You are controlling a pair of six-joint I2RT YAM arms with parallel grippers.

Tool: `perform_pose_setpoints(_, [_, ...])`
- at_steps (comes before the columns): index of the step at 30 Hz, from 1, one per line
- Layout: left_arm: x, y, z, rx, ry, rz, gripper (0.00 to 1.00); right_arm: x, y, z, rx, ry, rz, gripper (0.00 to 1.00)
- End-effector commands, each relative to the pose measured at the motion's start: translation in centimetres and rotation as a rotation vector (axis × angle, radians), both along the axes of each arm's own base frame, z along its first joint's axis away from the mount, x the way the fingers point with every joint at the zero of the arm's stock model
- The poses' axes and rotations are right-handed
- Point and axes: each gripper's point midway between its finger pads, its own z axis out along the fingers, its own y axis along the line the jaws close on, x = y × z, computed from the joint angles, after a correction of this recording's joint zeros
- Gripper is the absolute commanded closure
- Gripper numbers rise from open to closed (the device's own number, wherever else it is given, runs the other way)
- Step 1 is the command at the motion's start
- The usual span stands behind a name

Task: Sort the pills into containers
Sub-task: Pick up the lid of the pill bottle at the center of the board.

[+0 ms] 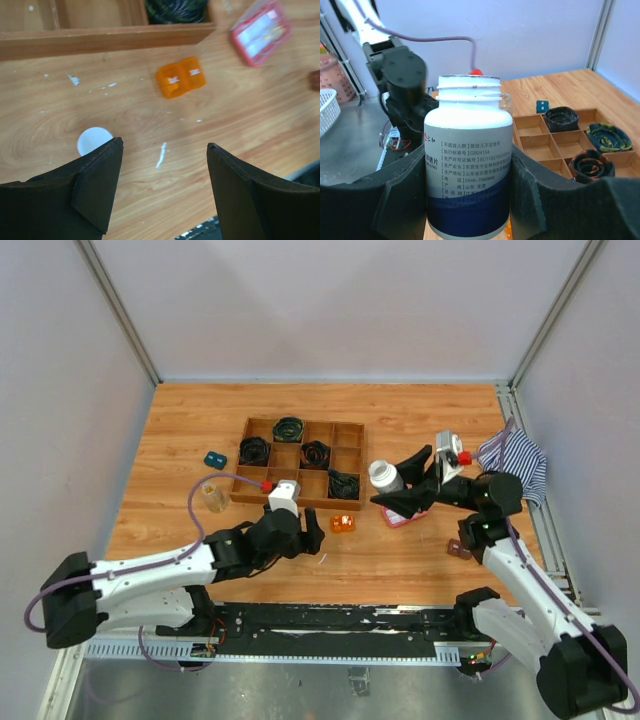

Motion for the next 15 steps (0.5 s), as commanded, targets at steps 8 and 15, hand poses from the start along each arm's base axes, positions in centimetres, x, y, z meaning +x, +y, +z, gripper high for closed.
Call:
perform_pose_setpoints(8, [2.0, 1.8, -5.4, 0.391, 0.086, 0.082, 0.21, -2.0, -0.2, -1.9, -0.125, -0.127, 0.061, 0.99])
perform_pose_setpoints(15, [1.8, 2.5, -7.5, 0.398, 0.148, 0.063, 0.29, -1.9, -0.3, -2.0, -0.138, -0.136, 0.061, 0.99])
